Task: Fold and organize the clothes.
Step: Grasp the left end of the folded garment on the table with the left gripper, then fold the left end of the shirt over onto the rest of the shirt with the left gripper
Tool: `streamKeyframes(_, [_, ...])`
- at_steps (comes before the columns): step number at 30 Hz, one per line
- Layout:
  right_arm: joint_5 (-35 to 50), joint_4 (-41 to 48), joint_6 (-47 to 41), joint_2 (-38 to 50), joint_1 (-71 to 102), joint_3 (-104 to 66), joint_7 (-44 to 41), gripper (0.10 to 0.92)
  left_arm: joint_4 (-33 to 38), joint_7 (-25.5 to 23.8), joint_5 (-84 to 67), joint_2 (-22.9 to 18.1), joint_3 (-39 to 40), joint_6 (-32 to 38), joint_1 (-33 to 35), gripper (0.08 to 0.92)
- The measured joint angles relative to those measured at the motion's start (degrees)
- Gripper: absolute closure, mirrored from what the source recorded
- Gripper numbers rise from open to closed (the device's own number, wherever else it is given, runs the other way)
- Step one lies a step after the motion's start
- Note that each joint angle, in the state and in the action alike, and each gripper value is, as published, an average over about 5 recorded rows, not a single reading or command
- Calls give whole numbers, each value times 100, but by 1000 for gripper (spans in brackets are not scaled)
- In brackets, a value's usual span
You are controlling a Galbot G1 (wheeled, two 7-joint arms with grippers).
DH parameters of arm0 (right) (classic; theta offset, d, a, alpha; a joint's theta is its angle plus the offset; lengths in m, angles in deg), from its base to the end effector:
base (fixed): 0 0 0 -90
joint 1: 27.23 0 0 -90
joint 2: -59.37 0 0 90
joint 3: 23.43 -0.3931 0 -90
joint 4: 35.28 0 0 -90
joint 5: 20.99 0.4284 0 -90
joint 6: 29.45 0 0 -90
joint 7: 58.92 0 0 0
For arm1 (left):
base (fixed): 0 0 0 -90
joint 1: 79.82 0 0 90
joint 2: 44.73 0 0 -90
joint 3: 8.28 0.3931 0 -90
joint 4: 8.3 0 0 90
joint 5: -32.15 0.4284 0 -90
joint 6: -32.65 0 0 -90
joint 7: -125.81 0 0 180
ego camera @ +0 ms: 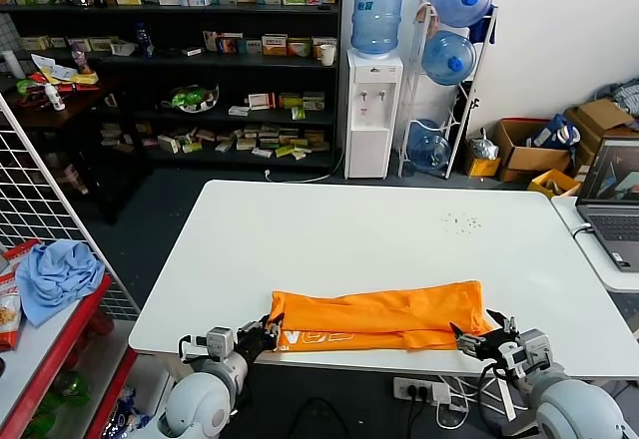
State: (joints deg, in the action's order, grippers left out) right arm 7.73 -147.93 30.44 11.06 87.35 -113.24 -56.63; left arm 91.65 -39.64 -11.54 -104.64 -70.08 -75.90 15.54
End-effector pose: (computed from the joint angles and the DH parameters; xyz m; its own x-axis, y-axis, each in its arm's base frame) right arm 0.2883 -0.1507 -0.3202 -0.7995 -0.0959 0.5930 -0.2439 0.9540 -0.1745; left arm 0.3351 -0.0126 -0.4091 -0.7970 0.3051 0.5213 0.2241 0.9508 -0.2138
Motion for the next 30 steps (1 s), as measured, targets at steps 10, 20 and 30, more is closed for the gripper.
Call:
streamKeyframes(10, [-146, 62, 246, -143, -170, 101, 157, 203, -222, 157, -80, 107, -184, -39, -316, 891])
streamKeyframes(20, [-397, 168, 634, -266, -313, 199, 237, 203, -738, 283, -139, 702, -497, -84, -863, 891])
streamKeyframes(30, [-714, 336, 939, -379, -437, 360, 292, 203, -811, 498, -224, 1219, -603, -127, -1095, 891])
